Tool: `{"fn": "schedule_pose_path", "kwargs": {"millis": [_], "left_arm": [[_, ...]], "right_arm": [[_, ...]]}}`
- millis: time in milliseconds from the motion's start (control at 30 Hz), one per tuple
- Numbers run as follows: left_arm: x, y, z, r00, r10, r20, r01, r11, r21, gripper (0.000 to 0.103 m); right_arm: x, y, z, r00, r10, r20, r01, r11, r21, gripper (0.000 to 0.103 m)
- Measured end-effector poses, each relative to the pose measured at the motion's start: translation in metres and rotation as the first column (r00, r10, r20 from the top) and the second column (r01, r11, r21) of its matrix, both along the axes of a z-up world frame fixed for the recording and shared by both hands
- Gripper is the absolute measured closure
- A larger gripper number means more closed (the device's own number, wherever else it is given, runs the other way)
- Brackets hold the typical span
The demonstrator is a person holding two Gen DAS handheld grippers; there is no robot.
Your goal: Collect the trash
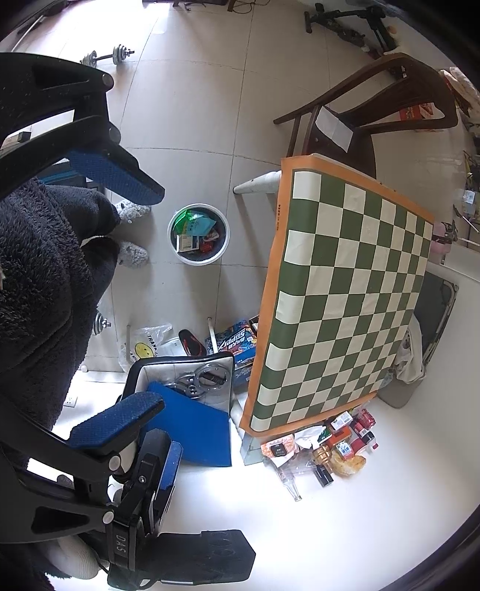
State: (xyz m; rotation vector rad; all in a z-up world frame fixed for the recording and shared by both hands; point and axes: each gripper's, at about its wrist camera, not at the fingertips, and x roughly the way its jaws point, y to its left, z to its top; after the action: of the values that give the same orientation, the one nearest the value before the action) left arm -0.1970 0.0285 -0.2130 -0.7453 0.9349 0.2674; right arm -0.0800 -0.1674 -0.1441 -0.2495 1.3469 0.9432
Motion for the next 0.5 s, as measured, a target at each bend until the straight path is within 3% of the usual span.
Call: {"fn": "schedule_pose_path", "kwargs": {"millis": [500], "left_arm": [[0.0065, -0.0094, -0.0045, 0.999, -0.032, -0.026, 0.031, 1.000, -0.001, 0.000]], "right_arm": [[0.0005, -0.0018, -0.0060, 1.000, -0.008, -0.020, 0.008, 0.999, -0.031, 0.000]]}}
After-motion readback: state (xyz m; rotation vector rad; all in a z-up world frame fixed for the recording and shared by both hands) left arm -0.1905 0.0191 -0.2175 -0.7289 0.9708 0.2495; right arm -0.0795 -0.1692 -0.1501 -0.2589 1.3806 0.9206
